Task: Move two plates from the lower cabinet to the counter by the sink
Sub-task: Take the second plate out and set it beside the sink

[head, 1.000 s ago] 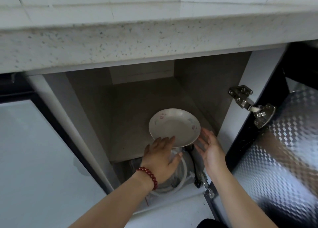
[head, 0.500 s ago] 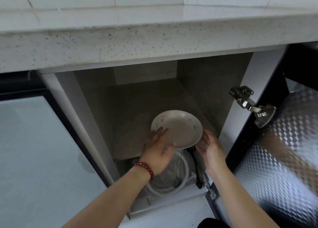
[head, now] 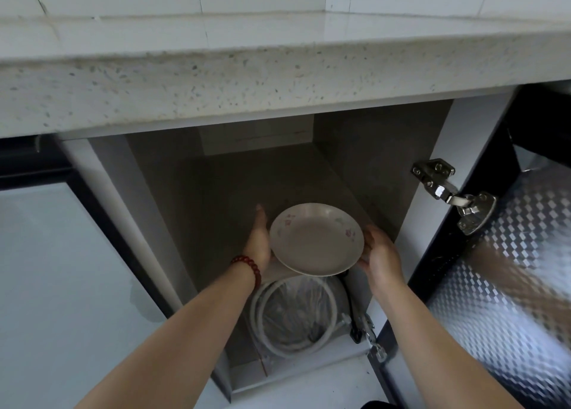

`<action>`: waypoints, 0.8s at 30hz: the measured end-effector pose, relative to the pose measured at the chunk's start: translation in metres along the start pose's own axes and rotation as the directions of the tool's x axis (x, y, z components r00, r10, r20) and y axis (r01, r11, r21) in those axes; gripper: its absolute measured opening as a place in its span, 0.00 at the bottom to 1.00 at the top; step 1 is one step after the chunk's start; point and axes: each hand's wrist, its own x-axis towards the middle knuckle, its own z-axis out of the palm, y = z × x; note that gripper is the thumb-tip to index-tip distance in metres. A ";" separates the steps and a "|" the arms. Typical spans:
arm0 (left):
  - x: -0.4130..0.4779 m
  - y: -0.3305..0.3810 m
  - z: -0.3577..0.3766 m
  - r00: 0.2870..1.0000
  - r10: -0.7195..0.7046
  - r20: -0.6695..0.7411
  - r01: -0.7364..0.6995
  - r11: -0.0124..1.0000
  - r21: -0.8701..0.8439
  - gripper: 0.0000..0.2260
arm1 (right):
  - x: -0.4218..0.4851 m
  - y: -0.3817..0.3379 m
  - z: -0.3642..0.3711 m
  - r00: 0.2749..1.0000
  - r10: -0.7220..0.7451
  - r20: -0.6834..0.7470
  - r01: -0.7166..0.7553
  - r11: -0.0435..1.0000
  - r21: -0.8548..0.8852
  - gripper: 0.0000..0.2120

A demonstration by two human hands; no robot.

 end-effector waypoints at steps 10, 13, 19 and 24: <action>-0.013 0.001 -0.018 0.976 -0.157 0.152 0.202 0.913 -0.355 0.39 | -0.003 0.006 -0.002 0.999 0.036 -0.003 -0.036 0.999 0.010 0.09; -0.023 0.000 -0.016 0.972 -0.149 0.183 0.209 0.903 -0.376 0.39 | -0.006 0.007 -0.006 1.000 0.024 -0.018 -0.024 1.000 0.004 0.10; -0.054 0.013 -0.016 0.970 -0.181 0.165 0.226 0.919 -0.322 0.38 | -0.031 -0.011 -0.005 0.999 0.023 -0.035 -0.026 0.996 -0.084 0.16; -0.099 0.044 -0.014 0.950 -0.282 0.136 0.310 0.904 -0.294 0.40 | -0.072 -0.058 -0.003 0.986 0.130 -0.106 -0.143 0.982 -0.123 0.19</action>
